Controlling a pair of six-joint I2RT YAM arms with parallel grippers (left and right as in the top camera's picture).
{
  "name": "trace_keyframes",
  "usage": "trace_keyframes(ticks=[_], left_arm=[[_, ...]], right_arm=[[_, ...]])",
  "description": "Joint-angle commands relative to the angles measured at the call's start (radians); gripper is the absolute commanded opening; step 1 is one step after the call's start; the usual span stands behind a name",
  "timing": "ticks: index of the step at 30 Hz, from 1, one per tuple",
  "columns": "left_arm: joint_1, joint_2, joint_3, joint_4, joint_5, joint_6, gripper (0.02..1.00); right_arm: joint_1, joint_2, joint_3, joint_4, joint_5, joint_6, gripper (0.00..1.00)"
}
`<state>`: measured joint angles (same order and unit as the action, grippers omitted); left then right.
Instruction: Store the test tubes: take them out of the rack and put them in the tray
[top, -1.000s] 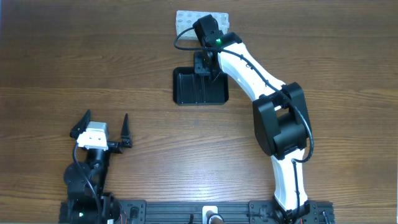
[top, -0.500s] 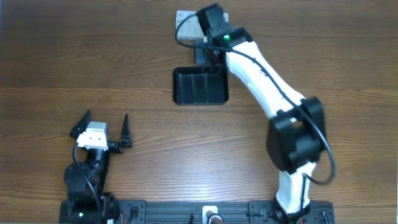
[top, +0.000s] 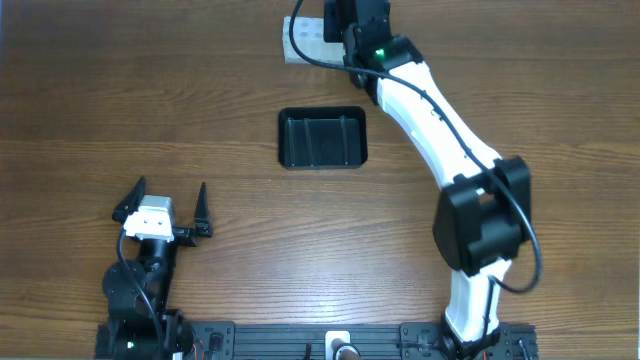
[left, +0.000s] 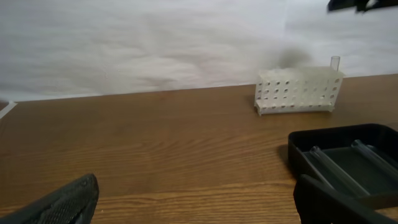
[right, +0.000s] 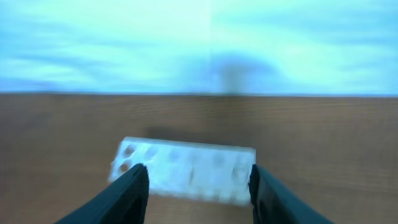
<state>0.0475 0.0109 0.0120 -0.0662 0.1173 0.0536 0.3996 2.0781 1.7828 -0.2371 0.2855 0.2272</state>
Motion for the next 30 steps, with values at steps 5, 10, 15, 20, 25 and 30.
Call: trace_keyframes(ticks=[5, 10, 15, 20, 25, 30], left_arm=[[0.005, -0.005, -0.006, 0.0, 0.013, 0.014, 1.0], [0.005, -0.005, -0.006, 0.0, 0.013, 0.014, 1.0], [0.005, -0.005, -0.006, 0.0, 0.013, 0.014, 0.998], [0.005, -0.005, -0.006, 0.0, 0.013, 0.014, 1.0], [0.005, -0.005, -0.006, 0.0, 0.013, 0.014, 1.0], [0.005, -0.005, -0.006, 0.0, 0.013, 0.014, 1.0]], right_arm=[[-0.039, 0.116, -0.003, 0.069, 0.071, -0.042, 0.612], [-0.046, 0.15, -0.003, 0.1, 0.071, -0.054, 0.623], [-0.048, 0.184, -0.003, 0.133, 0.071, -0.061, 0.612], [-0.048, 0.211, -0.003, 0.133, 0.071, -0.06, 0.592], [-0.048, 0.212, -0.003, 0.129, 0.071, -0.06, 0.507], [-0.048, 0.212, -0.003, 0.127, 0.071, -0.06, 0.384]])
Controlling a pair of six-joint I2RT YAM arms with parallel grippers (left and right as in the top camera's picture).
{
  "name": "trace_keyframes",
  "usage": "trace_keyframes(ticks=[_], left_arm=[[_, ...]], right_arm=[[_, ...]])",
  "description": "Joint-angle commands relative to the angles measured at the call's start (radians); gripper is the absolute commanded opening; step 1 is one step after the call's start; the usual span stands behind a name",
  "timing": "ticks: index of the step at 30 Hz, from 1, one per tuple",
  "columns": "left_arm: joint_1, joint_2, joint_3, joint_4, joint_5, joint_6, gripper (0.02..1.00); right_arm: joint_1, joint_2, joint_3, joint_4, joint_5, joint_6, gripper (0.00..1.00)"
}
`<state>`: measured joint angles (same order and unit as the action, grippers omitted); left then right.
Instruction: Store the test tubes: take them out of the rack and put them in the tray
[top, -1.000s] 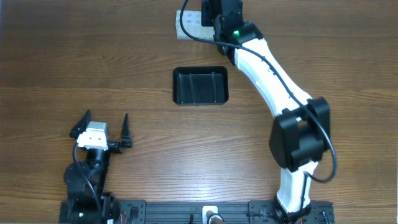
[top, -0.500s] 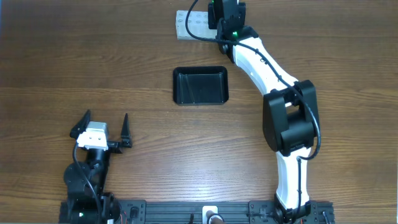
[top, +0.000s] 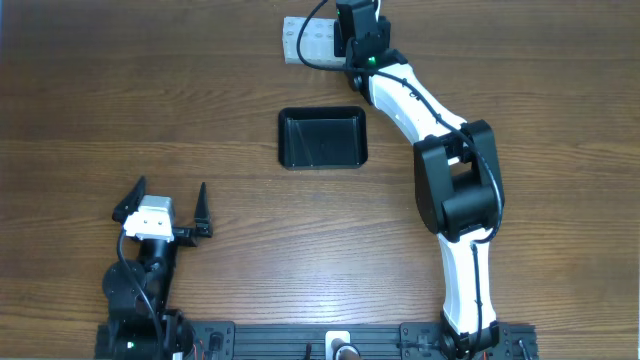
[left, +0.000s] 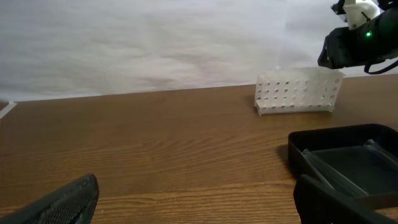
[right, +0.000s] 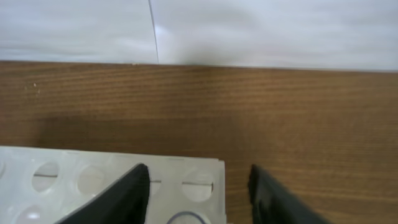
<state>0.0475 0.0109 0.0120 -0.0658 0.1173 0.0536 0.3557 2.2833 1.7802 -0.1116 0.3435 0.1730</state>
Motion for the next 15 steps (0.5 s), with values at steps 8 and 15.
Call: trace_keyframes(ticks=[8, 15], left_arm=[[0.005, -0.005, -0.006, 0.0, 0.013, 0.014, 1.0], [0.005, -0.005, -0.006, 0.0, 0.013, 0.014, 1.0]], right_arm=[[-0.002, 0.006, 0.0, -0.005, 0.013, -0.006, 0.253], [-0.002, 0.006, 0.0, -0.004, 0.013, -0.006, 0.187]])
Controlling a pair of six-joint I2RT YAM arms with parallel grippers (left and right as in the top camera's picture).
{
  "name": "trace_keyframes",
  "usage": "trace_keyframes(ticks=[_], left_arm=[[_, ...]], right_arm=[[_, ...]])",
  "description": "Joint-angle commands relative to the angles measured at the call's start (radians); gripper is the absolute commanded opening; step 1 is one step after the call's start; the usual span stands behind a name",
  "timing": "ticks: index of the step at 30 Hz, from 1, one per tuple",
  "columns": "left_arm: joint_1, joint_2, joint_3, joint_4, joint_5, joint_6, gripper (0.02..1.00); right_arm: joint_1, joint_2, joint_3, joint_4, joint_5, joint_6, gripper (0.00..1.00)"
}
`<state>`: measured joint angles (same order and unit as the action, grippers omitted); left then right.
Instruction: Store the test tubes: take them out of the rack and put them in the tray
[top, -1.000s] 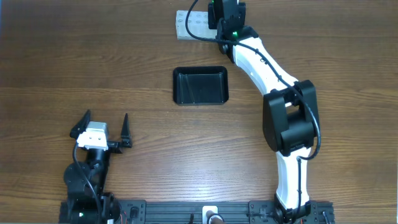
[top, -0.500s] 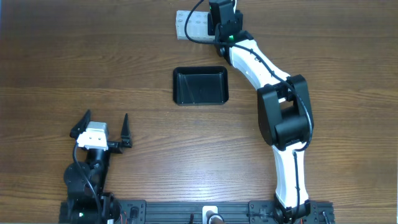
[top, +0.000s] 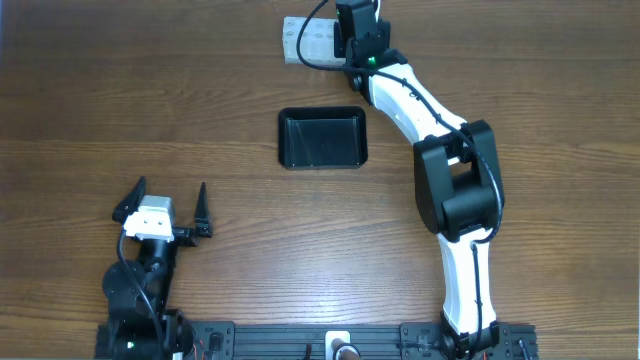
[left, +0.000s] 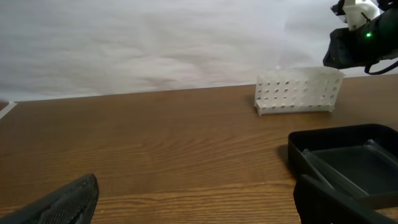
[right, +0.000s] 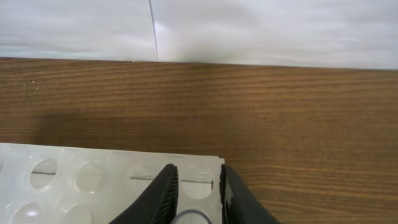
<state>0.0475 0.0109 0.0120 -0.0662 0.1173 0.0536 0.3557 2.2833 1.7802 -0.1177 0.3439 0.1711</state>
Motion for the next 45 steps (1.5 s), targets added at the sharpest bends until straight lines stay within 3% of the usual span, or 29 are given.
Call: trace_keyframes(ticks=[1, 18, 30, 35, 38, 42, 45], left_arm=[[0.005, -0.005, -0.006, 0.0, 0.013, 0.014, 1.0], [0.005, -0.005, -0.006, 0.0, 0.013, 0.014, 1.0], [0.005, -0.005, -0.006, 0.0, 0.013, 0.014, 1.0], [0.005, -0.005, -0.006, 0.0, 0.013, 0.014, 1.0], [0.005, -0.005, -0.006, 0.0, 0.013, 0.014, 1.0], [0.005, -0.005, -0.006, 0.0, 0.013, 0.014, 1.0], [0.005, -0.005, -0.006, 0.0, 0.013, 0.014, 1.0]], right_arm=[[-0.002, 0.006, 0.001, 0.002, 0.013, -0.004, 0.178], [-0.002, -0.059, 0.014, -0.018, 0.013, -0.004, 0.112], [0.011, -0.306, 0.014, -0.049, 0.013, -0.004, 0.115], [0.012, -0.434, 0.014, -0.173, 0.009, 0.027, 0.097], [0.012, -0.493, 0.014, -0.311, -0.047, 0.062, 0.097], [0.012, -0.508, 0.011, -0.494, -0.213, 0.068, 0.084], [0.014, -0.475, 0.0, -0.606, -0.286, 0.094, 0.062]])
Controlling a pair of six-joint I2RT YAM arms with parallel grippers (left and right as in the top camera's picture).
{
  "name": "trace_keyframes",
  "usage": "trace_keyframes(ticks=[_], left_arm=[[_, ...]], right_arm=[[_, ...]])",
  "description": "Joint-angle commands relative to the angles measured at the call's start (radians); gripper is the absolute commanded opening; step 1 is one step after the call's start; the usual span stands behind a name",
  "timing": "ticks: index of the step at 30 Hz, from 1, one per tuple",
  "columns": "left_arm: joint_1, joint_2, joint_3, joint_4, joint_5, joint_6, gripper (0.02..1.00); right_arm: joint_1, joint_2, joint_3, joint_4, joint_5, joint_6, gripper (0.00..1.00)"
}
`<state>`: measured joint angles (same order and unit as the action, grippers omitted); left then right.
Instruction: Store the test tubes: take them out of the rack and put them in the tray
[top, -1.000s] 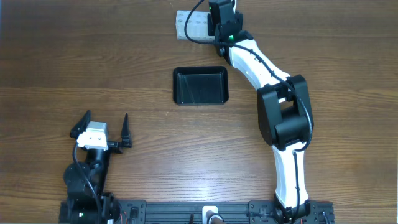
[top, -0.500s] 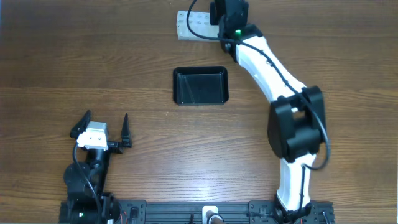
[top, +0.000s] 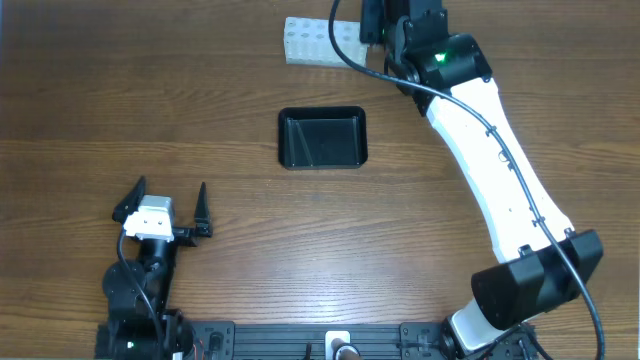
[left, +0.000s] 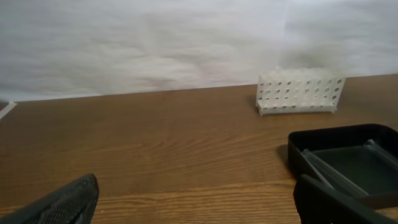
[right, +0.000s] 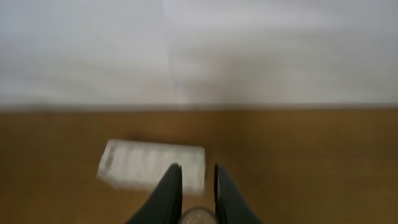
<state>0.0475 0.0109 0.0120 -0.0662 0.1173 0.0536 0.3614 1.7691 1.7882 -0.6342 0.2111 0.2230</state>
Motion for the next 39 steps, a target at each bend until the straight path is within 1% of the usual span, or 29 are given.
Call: trace_keyframes(ticks=[1, 5, 8, 10, 17, 21, 29, 39], left_arm=[[0.005, -0.005, -0.006, 0.0, 0.013, 0.014, 1.0], [0.005, -0.005, -0.006, 0.0, 0.013, 0.014, 1.0], [0.005, -0.005, -0.006, 0.0, 0.013, 0.014, 1.0], [0.005, -0.005, -0.006, 0.0, 0.013, 0.014, 1.0], [0.005, -0.005, -0.006, 0.0, 0.013, 0.014, 1.0], [0.005, -0.005, -0.006, 0.0, 0.013, 0.014, 1.0], [0.005, -0.005, -0.006, 0.0, 0.013, 0.014, 1.0], [0.005, -0.005, -0.006, 0.0, 0.013, 0.014, 1.0]], right_arm=[[0.011, 0.056, -0.01, -0.116, -0.159, 0.054, 0.06], [0.022, 0.153, -0.012, -0.161, -0.166, 0.103, 0.073], [0.029, 0.226, -0.012, -0.161, -0.22, 0.103, 0.088], [0.032, 0.269, -0.012, -0.168, -0.241, 0.103, 0.088], [0.033, 0.338, -0.012, -0.22, -0.241, 0.106, 0.093], [0.033, 0.352, -0.012, -0.23, -0.241, 0.106, 0.115], [0.037, 0.388, -0.018, -0.234, -0.241, 0.106, 0.132], [0.046, 0.438, -0.018, -0.234, -0.241, 0.106, 0.183]])
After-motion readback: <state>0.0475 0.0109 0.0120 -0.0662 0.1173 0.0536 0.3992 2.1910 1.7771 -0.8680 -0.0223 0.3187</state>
